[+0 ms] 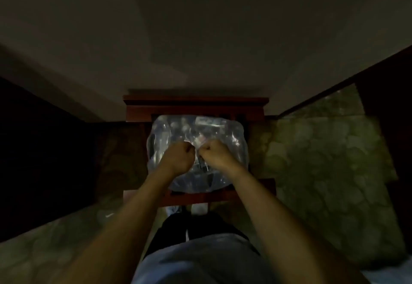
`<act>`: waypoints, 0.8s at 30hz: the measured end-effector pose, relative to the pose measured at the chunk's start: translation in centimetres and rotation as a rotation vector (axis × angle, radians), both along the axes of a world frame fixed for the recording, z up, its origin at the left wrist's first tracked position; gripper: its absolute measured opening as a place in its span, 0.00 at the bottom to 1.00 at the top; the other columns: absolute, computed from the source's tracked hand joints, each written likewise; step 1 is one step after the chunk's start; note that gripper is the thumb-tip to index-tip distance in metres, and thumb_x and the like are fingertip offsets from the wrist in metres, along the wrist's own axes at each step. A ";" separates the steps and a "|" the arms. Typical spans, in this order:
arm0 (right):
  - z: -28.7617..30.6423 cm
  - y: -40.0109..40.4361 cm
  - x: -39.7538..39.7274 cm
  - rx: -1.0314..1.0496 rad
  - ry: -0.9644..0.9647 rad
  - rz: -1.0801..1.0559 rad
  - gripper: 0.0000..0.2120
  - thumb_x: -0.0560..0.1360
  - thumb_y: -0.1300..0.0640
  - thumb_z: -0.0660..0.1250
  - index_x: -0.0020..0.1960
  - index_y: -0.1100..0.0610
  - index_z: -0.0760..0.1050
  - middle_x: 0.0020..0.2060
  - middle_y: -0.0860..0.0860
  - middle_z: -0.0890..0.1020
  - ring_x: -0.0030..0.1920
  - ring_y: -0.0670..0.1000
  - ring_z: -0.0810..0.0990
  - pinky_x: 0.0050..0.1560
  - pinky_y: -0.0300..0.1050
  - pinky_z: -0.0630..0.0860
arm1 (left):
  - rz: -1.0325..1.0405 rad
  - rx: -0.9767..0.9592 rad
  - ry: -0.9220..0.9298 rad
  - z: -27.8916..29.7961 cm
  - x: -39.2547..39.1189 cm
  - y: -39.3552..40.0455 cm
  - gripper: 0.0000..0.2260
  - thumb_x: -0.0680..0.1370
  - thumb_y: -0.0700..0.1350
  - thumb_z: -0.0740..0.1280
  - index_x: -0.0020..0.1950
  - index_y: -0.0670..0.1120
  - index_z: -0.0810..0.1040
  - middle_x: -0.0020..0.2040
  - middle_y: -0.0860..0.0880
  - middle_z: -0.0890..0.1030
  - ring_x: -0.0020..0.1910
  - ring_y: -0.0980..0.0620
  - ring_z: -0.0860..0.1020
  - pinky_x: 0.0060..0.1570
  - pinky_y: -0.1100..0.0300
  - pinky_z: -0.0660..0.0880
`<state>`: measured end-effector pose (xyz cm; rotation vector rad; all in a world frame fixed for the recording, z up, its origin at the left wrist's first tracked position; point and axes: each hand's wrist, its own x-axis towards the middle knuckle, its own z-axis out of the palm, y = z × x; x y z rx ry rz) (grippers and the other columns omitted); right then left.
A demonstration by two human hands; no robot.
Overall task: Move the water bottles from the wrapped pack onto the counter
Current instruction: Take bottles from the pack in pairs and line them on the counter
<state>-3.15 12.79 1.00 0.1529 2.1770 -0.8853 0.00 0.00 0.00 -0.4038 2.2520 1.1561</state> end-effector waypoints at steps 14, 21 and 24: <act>-10.5 -0.3 1.5 -0.033 -0.294 0.084 0.18 0.78 0.67 0.55 0.65 0.63 0.72 0.61 0.63 0.77 0.62 0.60 0.76 0.63 0.53 0.73 | 0.149 -0.086 -0.276 -9.0 0.6 2.9 0.13 0.81 0.40 0.59 0.56 0.34 0.78 0.54 0.36 0.81 0.54 0.40 0.79 0.52 0.52 0.75; -11.1 0.0 1.8 0.114 -0.238 0.076 0.32 0.80 0.60 0.59 0.79 0.57 0.47 0.78 0.59 0.39 0.77 0.62 0.54 0.72 0.49 0.60 | 0.170 -0.083 -0.401 -10.3 1.4 3.2 0.17 0.81 0.48 0.62 0.63 0.39 0.78 0.61 0.39 0.79 0.61 0.41 0.77 0.59 0.53 0.73; -10.8 0.1 1.6 0.113 -0.145 0.042 0.26 0.80 0.60 0.60 0.76 0.60 0.57 0.78 0.62 0.45 0.73 0.62 0.64 0.67 0.46 0.67 | 0.293 -0.008 -0.429 -11.0 1.0 3.2 0.17 0.79 0.49 0.65 0.61 0.38 0.79 0.59 0.38 0.80 0.60 0.41 0.78 0.62 0.48 0.75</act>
